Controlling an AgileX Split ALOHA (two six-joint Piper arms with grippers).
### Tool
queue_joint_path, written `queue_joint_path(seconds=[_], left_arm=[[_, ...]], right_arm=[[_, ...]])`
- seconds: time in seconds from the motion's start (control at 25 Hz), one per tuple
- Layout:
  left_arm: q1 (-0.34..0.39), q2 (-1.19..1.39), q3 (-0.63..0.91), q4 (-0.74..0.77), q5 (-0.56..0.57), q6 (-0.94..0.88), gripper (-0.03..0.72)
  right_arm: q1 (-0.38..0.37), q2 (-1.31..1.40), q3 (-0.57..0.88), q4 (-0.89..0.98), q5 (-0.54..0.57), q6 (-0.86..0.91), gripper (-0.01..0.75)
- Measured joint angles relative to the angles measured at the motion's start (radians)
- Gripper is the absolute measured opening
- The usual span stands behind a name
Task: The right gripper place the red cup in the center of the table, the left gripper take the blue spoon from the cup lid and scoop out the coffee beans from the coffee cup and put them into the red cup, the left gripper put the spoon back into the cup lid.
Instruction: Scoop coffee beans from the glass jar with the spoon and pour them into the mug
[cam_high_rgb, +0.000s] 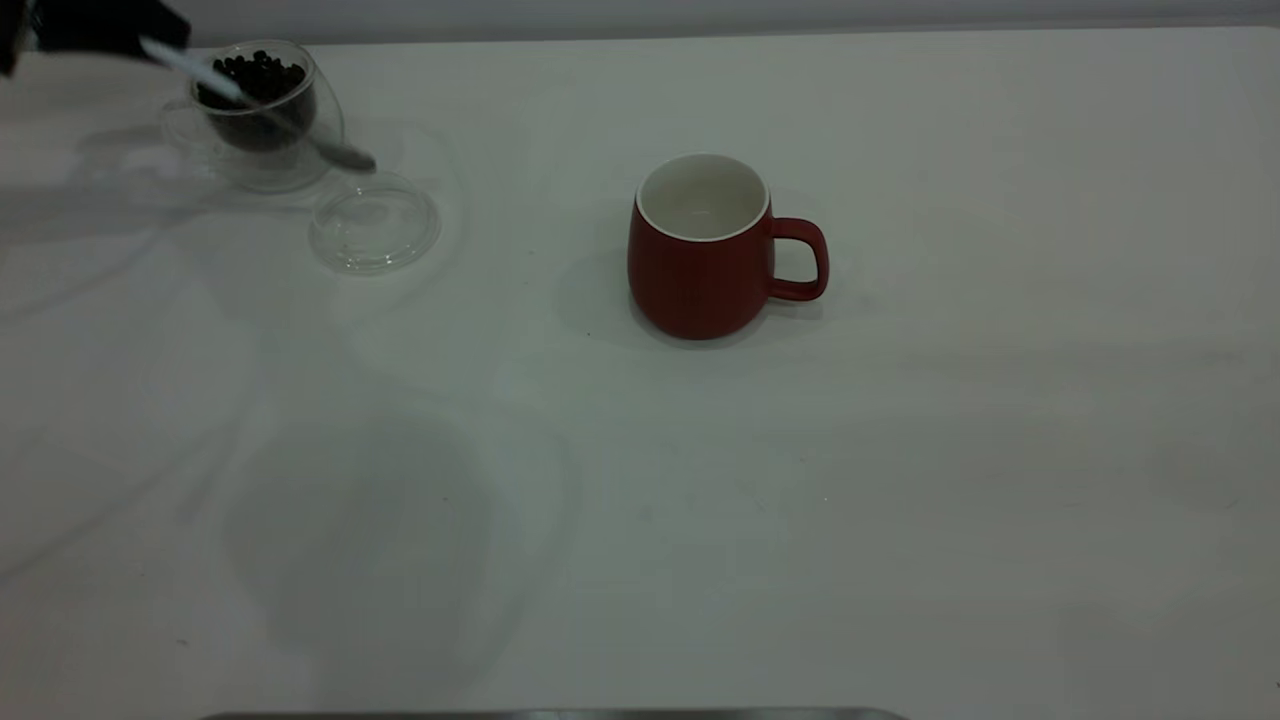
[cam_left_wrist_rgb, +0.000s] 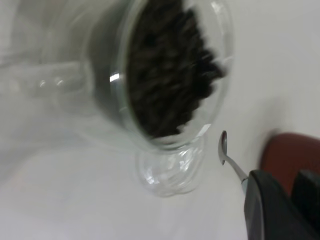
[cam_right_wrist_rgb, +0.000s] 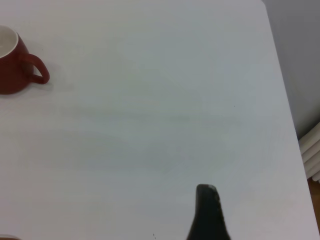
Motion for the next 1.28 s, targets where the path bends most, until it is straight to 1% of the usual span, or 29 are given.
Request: queue_joint_path(seconds=[0.2, 0.28, 0.44, 0.52, 0.6, 0.8, 0.96, 1.12, 1.28], left_arm=[[0.0, -0.063, 0.004, -0.002, 0.0, -0.025, 0.119], [0.0, -0.096, 0.041, -0.002, 0.0, -0.026, 0.119], [0.0, -0.201, 0.219, -0.021, 0.0, 0.06, 0.119], [0.006, -0.251, 0.299, -0.065, 0.0, 0.116, 0.119], [0.022, -0.286, 0.34, -0.112, 0.0, 0.154, 0.119], [0.103, -0.308, 0.352, -0.18, 0.0, 0.168, 0.119], [0.177, -0.3, 0.354, -0.243, 0.0, 0.229, 0.119], [0.206, -0.285, 0.354, -0.249, 0.0, 0.317, 0.119], [0.208, -0.263, 0.354, -0.253, -0.003, 0.406, 0.119]], right_arm=[[0.0, 0.0, 0.0, 0.0, 0.0, 0.0, 0.59], [0.0, 0.0, 0.0, 0.0, 0.0, 0.0, 0.59], [0.0, 0.0, 0.0, 0.0, 0.0, 0.0, 0.59], [0.0, 0.0, 0.0, 0.0, 0.0, 0.0, 0.59], [0.0, 0.0, 0.0, 0.0, 0.0, 0.0, 0.59], [0.0, 0.0, 0.0, 0.0, 0.0, 0.0, 0.59], [0.0, 0.0, 0.0, 0.0, 0.0, 0.0, 0.59], [0.0, 0.0, 0.0, 0.0, 0.0, 0.0, 0.59], [0.0, 0.0, 0.0, 0.0, 0.0, 0.0, 0.59]])
